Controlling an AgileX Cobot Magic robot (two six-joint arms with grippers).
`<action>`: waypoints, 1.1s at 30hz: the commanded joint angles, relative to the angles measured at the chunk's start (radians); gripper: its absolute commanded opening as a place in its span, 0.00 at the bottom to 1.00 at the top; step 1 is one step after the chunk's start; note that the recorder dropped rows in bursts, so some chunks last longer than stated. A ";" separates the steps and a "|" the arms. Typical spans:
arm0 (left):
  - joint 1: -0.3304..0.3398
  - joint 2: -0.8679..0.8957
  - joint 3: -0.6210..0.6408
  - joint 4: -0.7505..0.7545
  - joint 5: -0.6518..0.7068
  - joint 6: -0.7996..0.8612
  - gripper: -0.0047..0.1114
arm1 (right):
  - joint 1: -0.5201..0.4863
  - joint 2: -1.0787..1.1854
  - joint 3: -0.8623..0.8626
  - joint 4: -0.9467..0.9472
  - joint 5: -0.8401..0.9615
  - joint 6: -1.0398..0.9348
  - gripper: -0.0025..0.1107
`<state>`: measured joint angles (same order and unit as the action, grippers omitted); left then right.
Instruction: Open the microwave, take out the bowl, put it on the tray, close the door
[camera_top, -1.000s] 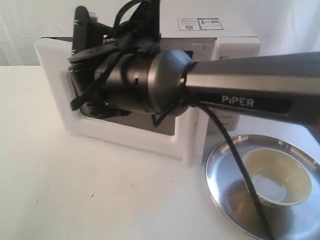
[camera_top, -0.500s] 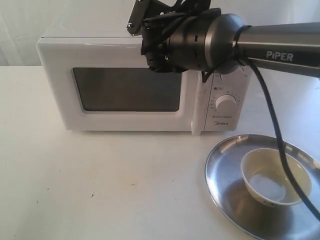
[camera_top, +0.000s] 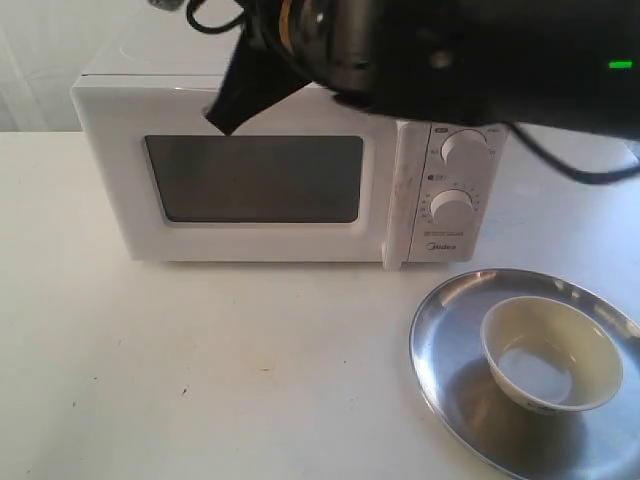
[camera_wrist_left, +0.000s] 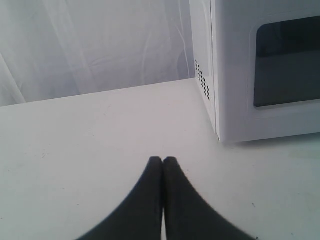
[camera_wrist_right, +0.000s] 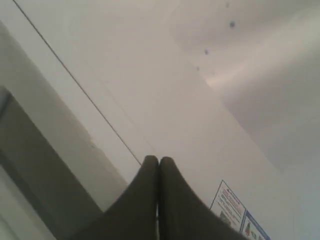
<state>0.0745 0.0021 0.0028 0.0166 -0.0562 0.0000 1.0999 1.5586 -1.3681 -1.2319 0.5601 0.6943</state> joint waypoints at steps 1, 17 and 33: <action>-0.001 -0.002 -0.003 -0.008 -0.004 0.000 0.04 | 0.085 -0.264 0.158 0.002 -0.015 0.129 0.02; -0.001 -0.002 -0.003 -0.008 -0.004 0.000 0.04 | 0.175 -1.147 0.742 0.059 -0.087 0.436 0.02; -0.001 -0.002 -0.003 -0.008 -0.004 0.000 0.04 | 0.175 -1.383 0.917 0.292 -0.089 0.498 0.02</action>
<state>0.0745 0.0021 0.0028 0.0166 -0.0562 0.0000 1.2680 0.1810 -0.4553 -0.9443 0.4695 1.1861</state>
